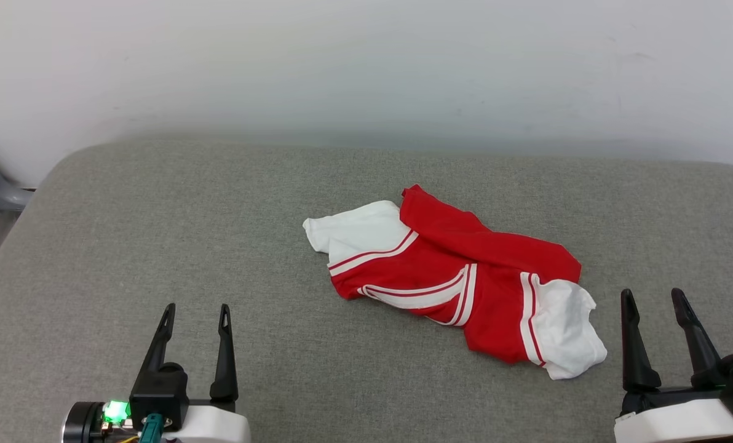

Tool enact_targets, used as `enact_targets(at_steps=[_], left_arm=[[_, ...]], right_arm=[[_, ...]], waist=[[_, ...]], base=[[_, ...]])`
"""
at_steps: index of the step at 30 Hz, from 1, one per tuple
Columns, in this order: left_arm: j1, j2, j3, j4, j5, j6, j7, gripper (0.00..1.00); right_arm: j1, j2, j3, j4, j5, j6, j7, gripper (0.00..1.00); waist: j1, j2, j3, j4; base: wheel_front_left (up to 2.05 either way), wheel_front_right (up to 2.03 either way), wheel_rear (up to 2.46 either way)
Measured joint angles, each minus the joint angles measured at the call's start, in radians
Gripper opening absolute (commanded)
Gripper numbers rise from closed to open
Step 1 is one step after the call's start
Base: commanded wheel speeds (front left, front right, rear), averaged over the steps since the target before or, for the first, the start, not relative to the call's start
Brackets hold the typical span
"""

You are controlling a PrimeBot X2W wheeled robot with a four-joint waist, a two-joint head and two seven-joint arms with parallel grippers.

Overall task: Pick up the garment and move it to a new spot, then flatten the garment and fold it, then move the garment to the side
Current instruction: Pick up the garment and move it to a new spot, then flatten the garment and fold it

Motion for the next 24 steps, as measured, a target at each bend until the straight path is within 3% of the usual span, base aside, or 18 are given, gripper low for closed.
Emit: enact_targets(at_steps=[24], left_arm=[[0.020,-0.027,0.040,0.024,0.060,-0.049,0.000,1.00]], right_arm=[[0.004,0.000,0.012,0.027,0.000,0.000,0.000,1.00]], waist=[[0.0001,0.0000,-0.013,-0.009]], base=[[0.00,0.00,0.00]])
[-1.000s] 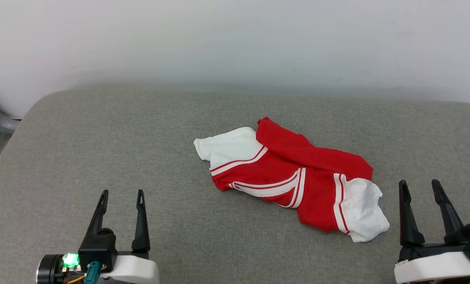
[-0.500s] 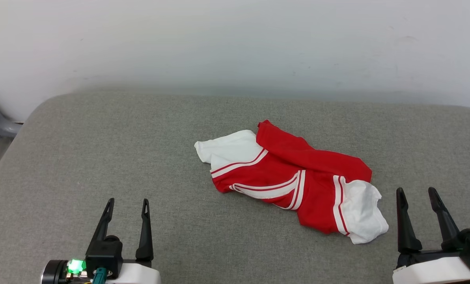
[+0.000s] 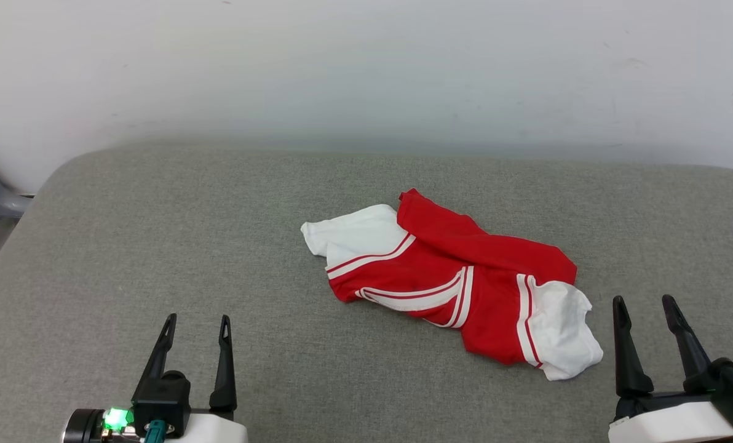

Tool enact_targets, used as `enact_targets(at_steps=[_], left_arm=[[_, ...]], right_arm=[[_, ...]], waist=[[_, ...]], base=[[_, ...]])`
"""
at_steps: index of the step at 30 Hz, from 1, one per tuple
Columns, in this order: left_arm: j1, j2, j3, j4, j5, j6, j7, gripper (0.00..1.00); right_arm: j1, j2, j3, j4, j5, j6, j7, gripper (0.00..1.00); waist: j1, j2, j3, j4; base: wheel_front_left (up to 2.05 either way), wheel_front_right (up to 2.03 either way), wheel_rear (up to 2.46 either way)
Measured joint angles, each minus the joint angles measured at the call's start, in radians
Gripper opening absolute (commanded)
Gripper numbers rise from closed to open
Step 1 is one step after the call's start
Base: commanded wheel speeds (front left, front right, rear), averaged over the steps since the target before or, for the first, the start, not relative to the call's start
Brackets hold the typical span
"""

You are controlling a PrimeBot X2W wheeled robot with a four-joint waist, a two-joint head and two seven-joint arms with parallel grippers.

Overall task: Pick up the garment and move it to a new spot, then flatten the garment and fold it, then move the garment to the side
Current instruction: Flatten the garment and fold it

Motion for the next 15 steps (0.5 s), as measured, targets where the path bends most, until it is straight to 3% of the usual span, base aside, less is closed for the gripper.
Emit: enact_targets(at_steps=[12,15], left_arm=[[0.000,-0.011,0.007,0.000,0.009,-0.002,0.000,1.00],[0.000,-0.015,0.006,0.000,0.009,-0.006,0.000,1.00]], right_arm=[[-0.131,-0.003,-0.016,-0.048,-0.076,0.000,0.000,1.00],[-0.184,-0.057,0.003,-0.018,-0.078,0.000,0.000,1.00]], waist=[[0.0000,0.0000,0.009,-0.005],[0.0000,0.0000,0.013,-0.003]], base=[[0.00,0.00,0.00],[0.00,0.00,0.00]])
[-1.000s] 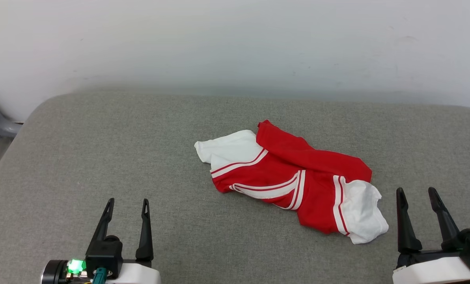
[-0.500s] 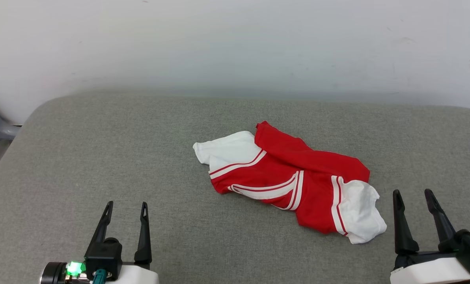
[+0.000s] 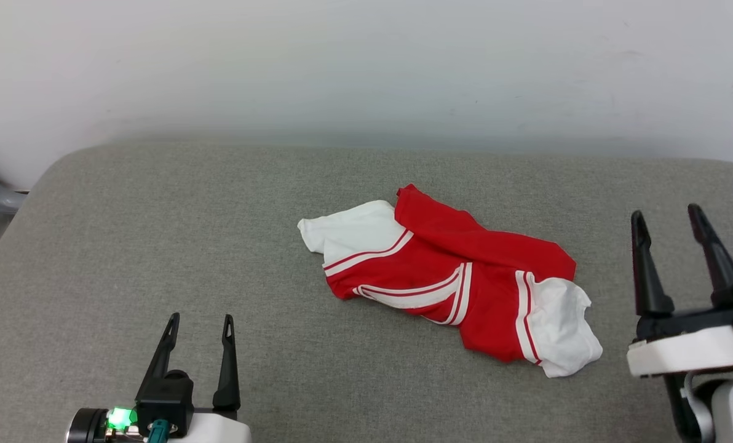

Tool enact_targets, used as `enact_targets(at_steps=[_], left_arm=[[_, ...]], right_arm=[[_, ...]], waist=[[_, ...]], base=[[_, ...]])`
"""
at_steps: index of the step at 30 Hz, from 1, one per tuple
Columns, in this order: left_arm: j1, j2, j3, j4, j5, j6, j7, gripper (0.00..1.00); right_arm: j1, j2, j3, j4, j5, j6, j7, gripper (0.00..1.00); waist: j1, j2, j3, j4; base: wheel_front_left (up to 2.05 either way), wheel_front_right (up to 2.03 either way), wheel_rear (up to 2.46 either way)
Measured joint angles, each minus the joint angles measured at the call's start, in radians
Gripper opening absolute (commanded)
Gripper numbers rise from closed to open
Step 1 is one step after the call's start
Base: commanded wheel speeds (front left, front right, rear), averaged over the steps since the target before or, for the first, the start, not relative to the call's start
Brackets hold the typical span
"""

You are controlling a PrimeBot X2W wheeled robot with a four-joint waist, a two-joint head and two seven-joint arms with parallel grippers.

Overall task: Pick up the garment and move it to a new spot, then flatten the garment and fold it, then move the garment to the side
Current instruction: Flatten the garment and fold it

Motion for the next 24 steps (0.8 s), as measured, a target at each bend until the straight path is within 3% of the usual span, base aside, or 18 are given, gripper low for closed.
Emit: enact_targets(at_steps=[6,16,24], left_arm=[[-0.001,-0.006,-0.001,-0.002,0.000,-0.003,0.000,1.00],[-0.036,-0.018,-0.006,-0.011,0.003,-0.008,0.000,1.00],[-0.075,-0.029,-0.009,-0.024,0.007,-0.008,0.000,1.00]], right_arm=[[-0.094,-0.164,0.093,0.106,0.065,0.000,0.037,1.00],[-0.196,-0.435,0.406,0.164,0.321,0.000,0.417,1.00],[-0.263,-0.582,0.611,0.159,0.481,0.000,0.657,1.00]], waist=[[0.0000,0.0000,0.016,0.007],[0.0001,0.0000,0.077,0.022],[0.0001,0.0000,0.142,0.046]], base=[[0.00,0.00,0.00],[0.00,0.00,0.00],[0.00,0.00,0.00]])
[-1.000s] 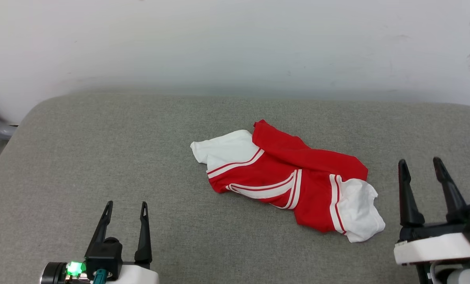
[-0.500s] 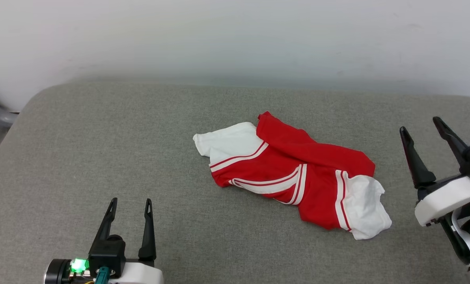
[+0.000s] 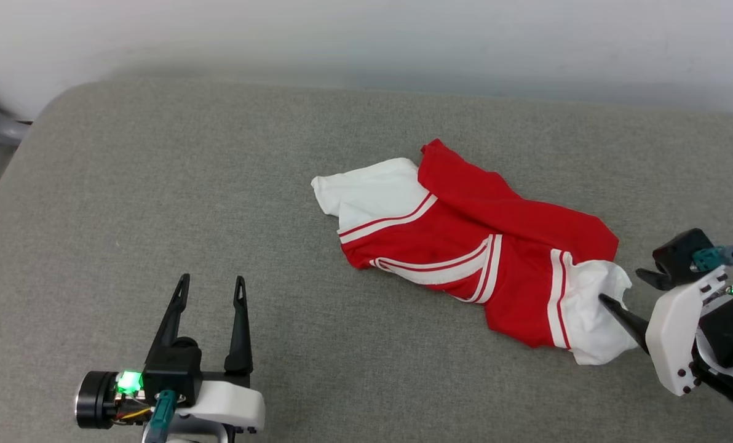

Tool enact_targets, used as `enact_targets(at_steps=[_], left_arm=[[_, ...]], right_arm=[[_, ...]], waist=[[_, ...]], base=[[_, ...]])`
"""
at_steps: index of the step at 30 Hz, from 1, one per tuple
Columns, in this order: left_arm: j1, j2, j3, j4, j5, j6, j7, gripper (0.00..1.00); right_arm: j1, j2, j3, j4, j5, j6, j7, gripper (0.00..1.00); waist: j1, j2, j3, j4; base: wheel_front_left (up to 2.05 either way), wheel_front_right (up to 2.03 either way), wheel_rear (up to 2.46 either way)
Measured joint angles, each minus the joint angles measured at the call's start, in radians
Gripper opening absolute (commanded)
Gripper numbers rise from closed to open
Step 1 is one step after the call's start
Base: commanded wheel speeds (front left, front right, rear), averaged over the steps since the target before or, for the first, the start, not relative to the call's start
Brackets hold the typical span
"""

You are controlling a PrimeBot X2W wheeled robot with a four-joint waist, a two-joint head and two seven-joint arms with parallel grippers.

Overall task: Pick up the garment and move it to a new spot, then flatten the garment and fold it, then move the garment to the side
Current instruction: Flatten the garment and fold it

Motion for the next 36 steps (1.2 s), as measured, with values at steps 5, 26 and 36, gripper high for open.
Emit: enact_targets(at_steps=[5,26,36], left_arm=[[-0.032,-0.014,-0.008,-0.004,-0.001,-0.002,0.000,1.00],[-0.090,-0.041,-0.007,-0.001,-0.009,0.006,0.000,1.00],[-0.090,-0.045,-0.005,0.003,-0.007,0.004,0.000,1.00]], right_arm=[[-0.071,-0.035,0.079,0.031,0.037,0.000,0.069,1.00],[-0.270,-0.058,0.346,0.257,0.168,0.000,0.053,0.00],[-0.416,-0.009,0.290,0.388,0.163,0.000,-0.181,0.00]], waist=[[0.0000,0.0000,0.050,0.021],[-0.0001,0.0000,0.158,0.075],[0.0002,0.0000,0.133,0.070]], base=[[0.00,0.00,0.00],[0.00,0.00,0.00],[0.00,0.00,0.00]])
